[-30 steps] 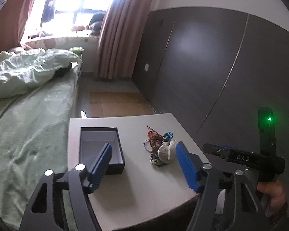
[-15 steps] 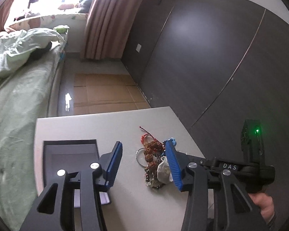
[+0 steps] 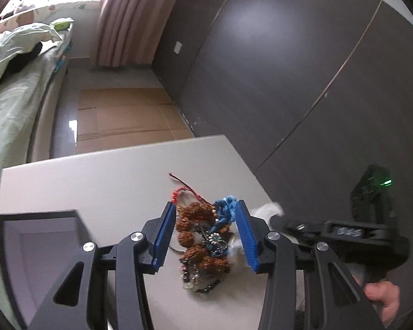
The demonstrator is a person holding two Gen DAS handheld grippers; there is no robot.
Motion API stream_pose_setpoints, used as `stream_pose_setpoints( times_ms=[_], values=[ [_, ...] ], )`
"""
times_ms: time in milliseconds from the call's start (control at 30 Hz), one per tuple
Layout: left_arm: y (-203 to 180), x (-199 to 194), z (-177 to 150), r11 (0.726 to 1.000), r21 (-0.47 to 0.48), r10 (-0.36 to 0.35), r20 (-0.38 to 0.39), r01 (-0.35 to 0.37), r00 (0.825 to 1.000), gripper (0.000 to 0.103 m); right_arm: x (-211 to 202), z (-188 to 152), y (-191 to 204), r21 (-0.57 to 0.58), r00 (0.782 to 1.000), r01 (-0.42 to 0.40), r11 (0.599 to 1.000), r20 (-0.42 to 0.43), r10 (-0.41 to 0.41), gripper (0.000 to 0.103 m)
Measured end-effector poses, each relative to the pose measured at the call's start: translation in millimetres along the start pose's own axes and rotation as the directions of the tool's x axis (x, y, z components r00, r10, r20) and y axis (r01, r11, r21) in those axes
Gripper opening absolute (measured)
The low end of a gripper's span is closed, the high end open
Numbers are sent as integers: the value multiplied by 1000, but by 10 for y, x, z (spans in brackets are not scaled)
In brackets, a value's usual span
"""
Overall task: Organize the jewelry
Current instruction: 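Close the left tool on the blue figurine keychain in the pile, then lift the blue keychain with the left tool and carry it over the box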
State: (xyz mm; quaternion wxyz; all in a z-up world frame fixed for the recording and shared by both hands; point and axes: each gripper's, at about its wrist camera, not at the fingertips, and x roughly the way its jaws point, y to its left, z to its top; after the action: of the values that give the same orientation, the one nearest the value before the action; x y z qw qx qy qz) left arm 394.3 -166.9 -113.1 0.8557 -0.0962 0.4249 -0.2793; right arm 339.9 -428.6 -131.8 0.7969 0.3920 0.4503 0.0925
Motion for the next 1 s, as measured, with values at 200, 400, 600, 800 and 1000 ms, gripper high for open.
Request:
stream_pose_setpoints(
  times_ms=[200, 400, 600, 800, 1000],
  values=[
    [-194, 325, -43, 999, 45, -5, -35, 7, 999, 42, -275, 104, -17, -18, 993, 38, 999, 116, -36, 3],
    [-382, 675, -53, 994, 109, 20, -61, -13, 998, 42, -242, 165, -90, 19, 992, 46, 999, 119, -48, 3],
    [-423, 964, -160, 987, 133, 105, -88, -93, 991, 16, -222, 187, -69, 25, 991, 49, 998, 126, -52, 3],
    [-374, 524, -34, 996, 89, 7, -15, -6, 1000, 10, -208, 150, 72, -14, 991, 8, 1000, 133, -6, 3],
    [-295, 23, 66, 997, 53, -51, 54, 48, 997, 10, -215, 82, 320, -90, 987, -34, 995, 155, 48, 3]
  ],
)
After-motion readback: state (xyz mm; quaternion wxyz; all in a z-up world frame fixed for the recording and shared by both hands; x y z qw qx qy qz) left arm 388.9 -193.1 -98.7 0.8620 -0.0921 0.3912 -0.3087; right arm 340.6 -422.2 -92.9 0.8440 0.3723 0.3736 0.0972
